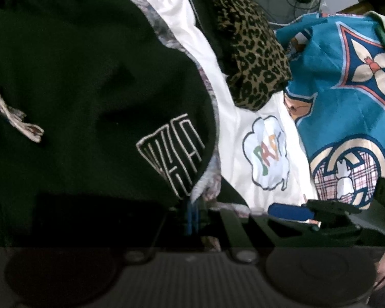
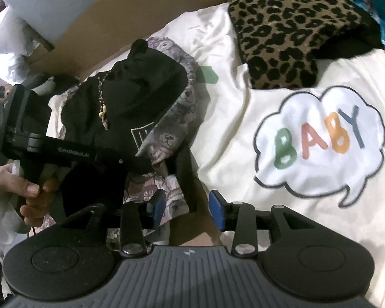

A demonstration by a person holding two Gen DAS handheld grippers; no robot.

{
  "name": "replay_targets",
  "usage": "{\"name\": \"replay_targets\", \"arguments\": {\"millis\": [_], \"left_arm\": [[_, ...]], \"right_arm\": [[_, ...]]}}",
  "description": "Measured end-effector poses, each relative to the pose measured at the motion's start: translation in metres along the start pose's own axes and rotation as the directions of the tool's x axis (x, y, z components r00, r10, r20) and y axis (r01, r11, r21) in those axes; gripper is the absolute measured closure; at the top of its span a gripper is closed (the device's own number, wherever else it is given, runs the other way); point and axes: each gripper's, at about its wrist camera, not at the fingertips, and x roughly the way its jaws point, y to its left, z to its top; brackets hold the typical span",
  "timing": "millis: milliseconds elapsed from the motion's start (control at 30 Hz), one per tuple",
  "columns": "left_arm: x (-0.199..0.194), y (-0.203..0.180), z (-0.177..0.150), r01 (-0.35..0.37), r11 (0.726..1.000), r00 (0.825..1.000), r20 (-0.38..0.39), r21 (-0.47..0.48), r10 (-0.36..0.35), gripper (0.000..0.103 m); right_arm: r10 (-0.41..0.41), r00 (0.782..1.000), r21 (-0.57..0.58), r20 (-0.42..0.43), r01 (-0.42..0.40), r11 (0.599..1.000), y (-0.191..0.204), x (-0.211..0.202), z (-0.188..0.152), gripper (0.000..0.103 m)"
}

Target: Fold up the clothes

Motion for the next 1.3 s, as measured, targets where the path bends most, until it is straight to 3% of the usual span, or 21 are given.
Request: {"name": "replay_targets", "arguments": {"millis": [167,533,600,667,733,800,900,967,1067,1200,1300], "left_arm": [[-0.002,0.001,0.001,0.001,1.0,1.0,0.008,0.01,-0.001,0.1],[-0.006,0.001,0.003,-0.008,1.0,0.999,0.05,0.023,0.007,0.1],[-0.006,0.002,0.003,-0.006,1.0,0.999,0.05,0.02,0.005,0.1],[-0.006,0.002,0.003,-0.004,1.0,0.999,0.05,0.018,0.003,0.1],[-0.006,0.002,0.003,-0.002,1.0,0.999,0.047,0.016,0.001,0.1],[-0.008,0.002,0.003,-0.005,1.0,0.999,0.039,0.011,0.005,0.099],[-0.019,0.0,0.001,-0.015,1.0,0.999,0.042,0.012,0.015,0.086],[-0.031,-0.001,-0.002,-0.026,0.999,0.998,0.055,0.019,0.025,0.067],[-0.055,-0.002,-0.014,-0.021,1.0,0.996,0.082,-0.011,0.022,0.051],[-0.075,0.0,-0.024,-0.011,1.0,0.994,0.105,-0.025,0.014,0.048],[-0.083,0.006,-0.021,-0.046,0.999,0.99,0.133,-0.01,0.047,0.046]], "right_arm": [[0.004,0.999,-0.15,-0.054,-0.012,0.989,0.017,0.017,0.015,0.053],[0.005,0.986,-0.281,-0.169,-0.053,0.958,0.029,0.042,0.02,0.055],[-0.006,0.983,-0.29,-0.182,-0.048,0.956,0.03,0.046,0.017,0.061],[0.002,0.982,-0.262,-0.188,-0.052,0.964,0.027,0.049,0.016,0.088],[0.013,0.983,-0.232,-0.185,-0.057,0.971,0.023,0.05,0.017,0.099],[0.021,0.985,-0.22,-0.173,-0.059,0.974,0.02,0.046,0.018,0.1],[0.014,0.99,-0.21,-0.142,-0.044,0.977,0.019,0.035,0.019,0.1],[0.007,0.993,-0.193,-0.119,-0.03,0.981,0.016,0.025,0.02,0.1],[-0.005,0.996,-0.171,-0.093,-0.011,0.985,0.01,0.01,0.022,0.101],[-0.035,0.997,-0.146,-0.065,0.025,0.989,0.003,-0.006,0.025,0.101],[-0.07,0.996,-0.13,-0.049,0.063,0.989,0.001,-0.016,0.029,0.101]]}}
